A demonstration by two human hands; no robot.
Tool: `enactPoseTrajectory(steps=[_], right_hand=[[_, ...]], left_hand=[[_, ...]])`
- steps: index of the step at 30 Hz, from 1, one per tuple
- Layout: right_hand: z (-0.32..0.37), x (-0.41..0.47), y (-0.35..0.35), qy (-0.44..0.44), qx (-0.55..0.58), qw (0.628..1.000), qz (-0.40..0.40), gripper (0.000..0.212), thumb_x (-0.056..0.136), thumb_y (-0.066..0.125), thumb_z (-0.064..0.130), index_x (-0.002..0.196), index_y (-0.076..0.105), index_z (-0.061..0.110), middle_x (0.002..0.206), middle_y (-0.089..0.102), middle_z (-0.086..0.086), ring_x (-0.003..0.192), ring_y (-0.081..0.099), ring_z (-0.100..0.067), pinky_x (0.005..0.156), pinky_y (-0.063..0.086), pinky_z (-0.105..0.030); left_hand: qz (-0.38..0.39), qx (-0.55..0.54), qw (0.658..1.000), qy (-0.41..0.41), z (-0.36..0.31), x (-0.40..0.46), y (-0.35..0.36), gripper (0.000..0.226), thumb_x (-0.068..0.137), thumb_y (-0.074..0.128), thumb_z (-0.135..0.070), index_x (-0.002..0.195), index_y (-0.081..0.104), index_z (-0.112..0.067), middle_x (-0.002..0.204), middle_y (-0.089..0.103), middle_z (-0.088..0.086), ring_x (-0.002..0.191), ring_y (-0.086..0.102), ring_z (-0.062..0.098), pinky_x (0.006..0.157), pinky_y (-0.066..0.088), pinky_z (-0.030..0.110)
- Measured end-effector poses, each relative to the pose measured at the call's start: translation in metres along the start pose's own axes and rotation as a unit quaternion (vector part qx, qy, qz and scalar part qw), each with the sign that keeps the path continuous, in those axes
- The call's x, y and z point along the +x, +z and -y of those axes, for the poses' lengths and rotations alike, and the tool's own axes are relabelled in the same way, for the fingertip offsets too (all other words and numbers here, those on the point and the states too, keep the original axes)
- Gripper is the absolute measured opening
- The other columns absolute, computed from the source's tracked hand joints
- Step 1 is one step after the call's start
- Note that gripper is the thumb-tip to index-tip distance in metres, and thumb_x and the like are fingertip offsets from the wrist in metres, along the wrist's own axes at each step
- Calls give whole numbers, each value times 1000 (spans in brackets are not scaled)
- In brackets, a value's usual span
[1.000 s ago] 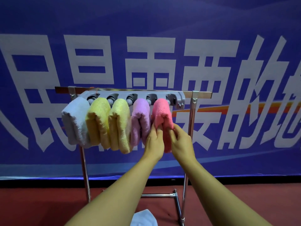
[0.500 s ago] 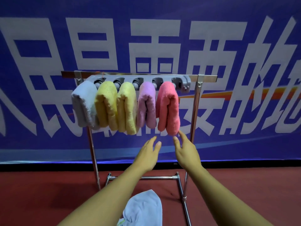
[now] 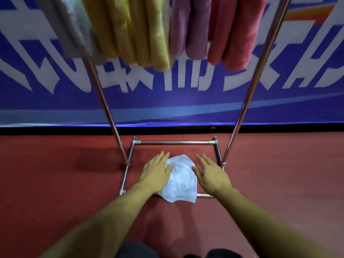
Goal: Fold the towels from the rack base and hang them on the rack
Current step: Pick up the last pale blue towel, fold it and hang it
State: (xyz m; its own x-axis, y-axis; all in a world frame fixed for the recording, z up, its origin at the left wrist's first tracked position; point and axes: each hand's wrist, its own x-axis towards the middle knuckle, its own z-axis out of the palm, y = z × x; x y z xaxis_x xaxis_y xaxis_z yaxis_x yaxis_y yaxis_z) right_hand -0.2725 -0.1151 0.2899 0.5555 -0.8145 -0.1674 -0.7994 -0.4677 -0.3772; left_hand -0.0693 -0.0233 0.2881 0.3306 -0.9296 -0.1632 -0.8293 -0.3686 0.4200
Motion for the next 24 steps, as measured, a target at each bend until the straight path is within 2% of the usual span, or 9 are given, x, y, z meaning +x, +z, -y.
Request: enactPoseTrajectory(steps=[6,11,15,17,20,22,24], right_hand=[[-34,31,99,10,-33,995,94,62,108,34,49,163,21,25,170,22,-7,153,30,-27,119,33,-40],[-60,62,177,18,-56,984,169,61,107,33,52,163,21,29,171,18,-8,154,28,-29,120,31,-42],[-77,87,236,-7,-79,971,226,56,106,36,53,159,28,35,173,4,-8,157,19,-28,124,25,-41],[-86,97,263,-4,-66,965,252,53,105,39,54,156,36,38,173,-3,-6,159,13,-26,126,21,-41],[-98,110,299,8,-48,957,286,49,103,38,56,150,45,41,173,-3,-6,160,1,-26,129,13,-43],[-106,115,317,12,-52,952,303,48,103,38,56,147,48,40,173,-4,-7,160,-4,-27,129,8,-42],[-112,117,328,22,-67,952,296,53,104,39,53,151,46,31,173,-2,-3,160,-3,-24,129,9,-40]], left_hand=[[58,7,997,-47,78,19,86,60,105,40,-48,159,31,-22,167,27,4,152,30,25,122,26,41],[102,46,993,-36,134,45,157,56,104,45,-44,154,40,-18,163,36,4,147,39,27,115,37,43],[141,56,988,0,161,65,206,37,104,47,-41,131,62,-21,158,39,5,145,39,27,106,44,42],[172,63,983,12,167,73,227,32,104,47,-42,122,67,-25,164,30,5,151,30,25,112,39,41],[210,68,975,19,173,84,252,30,104,47,-44,119,67,-28,170,12,4,155,17,24,124,22,38],[229,75,970,20,179,91,268,33,103,46,-44,127,64,-31,172,2,1,157,8,22,126,15,38],[232,83,969,21,185,94,281,44,104,46,-44,144,53,-28,171,5,-1,157,8,21,127,13,39]])
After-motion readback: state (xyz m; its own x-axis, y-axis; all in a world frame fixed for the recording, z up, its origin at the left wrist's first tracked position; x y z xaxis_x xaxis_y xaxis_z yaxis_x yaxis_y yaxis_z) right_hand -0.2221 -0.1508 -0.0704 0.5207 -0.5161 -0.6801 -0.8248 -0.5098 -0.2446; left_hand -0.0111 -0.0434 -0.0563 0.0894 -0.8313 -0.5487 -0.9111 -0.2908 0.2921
